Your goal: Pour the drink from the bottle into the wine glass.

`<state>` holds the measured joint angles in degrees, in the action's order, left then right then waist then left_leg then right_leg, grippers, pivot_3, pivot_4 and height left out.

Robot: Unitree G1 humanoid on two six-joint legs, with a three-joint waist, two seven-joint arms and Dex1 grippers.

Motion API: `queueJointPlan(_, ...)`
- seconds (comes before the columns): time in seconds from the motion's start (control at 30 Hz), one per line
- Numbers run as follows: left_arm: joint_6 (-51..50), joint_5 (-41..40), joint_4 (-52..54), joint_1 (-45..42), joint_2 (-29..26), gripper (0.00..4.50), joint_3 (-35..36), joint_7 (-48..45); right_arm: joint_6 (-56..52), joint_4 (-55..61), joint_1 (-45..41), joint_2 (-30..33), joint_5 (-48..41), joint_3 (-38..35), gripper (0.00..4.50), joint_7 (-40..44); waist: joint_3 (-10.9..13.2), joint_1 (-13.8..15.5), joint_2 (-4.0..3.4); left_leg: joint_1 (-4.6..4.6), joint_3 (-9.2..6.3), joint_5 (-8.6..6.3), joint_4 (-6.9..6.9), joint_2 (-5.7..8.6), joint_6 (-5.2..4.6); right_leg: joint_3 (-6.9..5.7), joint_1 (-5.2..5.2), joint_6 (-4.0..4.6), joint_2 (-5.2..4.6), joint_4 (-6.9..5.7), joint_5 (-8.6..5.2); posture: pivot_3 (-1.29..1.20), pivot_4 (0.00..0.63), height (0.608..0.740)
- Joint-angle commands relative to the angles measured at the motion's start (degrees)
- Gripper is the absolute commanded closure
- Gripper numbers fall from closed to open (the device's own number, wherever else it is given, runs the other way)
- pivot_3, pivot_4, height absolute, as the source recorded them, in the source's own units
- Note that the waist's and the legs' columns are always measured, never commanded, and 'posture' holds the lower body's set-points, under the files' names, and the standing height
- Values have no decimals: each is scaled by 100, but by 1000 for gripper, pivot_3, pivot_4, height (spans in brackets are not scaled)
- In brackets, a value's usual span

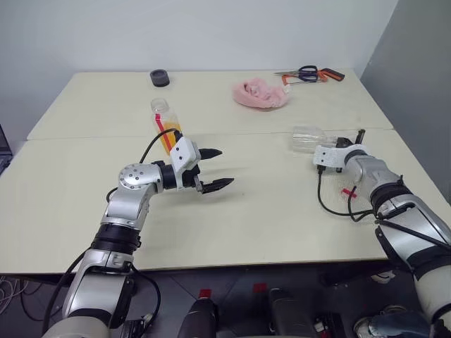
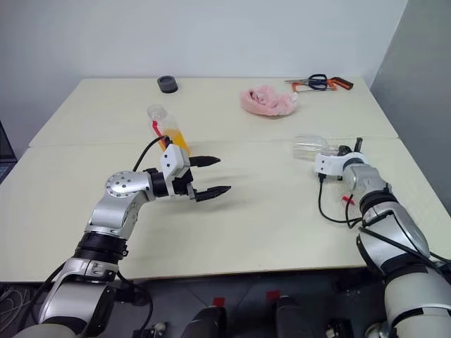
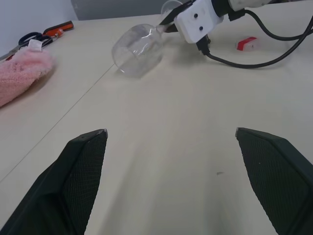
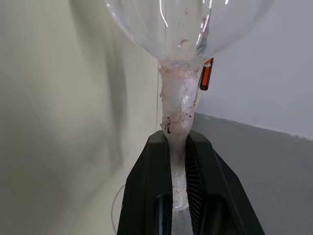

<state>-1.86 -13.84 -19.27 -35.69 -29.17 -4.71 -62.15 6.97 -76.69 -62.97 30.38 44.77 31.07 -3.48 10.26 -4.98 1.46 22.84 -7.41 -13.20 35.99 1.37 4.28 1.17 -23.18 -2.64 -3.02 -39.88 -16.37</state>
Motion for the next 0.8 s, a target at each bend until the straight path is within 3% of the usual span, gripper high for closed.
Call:
queueJointPlan(0.03, 29, -48, 251, -21, -72, 0, 134, 14, 46, 29, -25, 22, -57, -20, 4393, -30, 0, 0, 0, 0, 1, 0, 0, 0, 0, 1, 0, 0, 0, 0, 0, 0, 150, 740)
queueJointPlan(0.2, -72, -78, 353, 53, -87, 0, 189, 100, 290, 195, 22, 35, -376, -292, 4393, -197, 0, -4, 0, 0, 1, 0, 0, 0, 0, 2, 0, 0, 0, 0, 0, 0, 150, 740)
queueJointPlan(0.47, -848, -513, 768, 492, -333, 0, 781, 438, 1579, 1407, 775, -458, -2118, -1653, 4394, 277, 1, -76, -1, -1, 2, -1, -5, -10, -1, 2, -3, 0, 4, -1, 0, 0, 150, 740)
queueJointPlan(0.67, -1752, -1019, 1308, 739, -643, 0, 1194, 416, 1699, 1869, 1067, -2099, -3952, -2713, 4394, 1332, 1, -120, -2, 0, -7, 0, -3, -11, 0, -5, -2, 1, 6, -5, 1, 0, 150, 740)
queueJointPlan(0.8, -2245, -1312, 1738, 925, -835, 0, 1314, 375, 1635, 1560, 964, -2742, -4382, -3029, 4394, 1603, 2, -98, -3, 0, -16, 3, -4, -7, 6, -9, -1, 2, 5, -3, 1, 0, 150, 740)
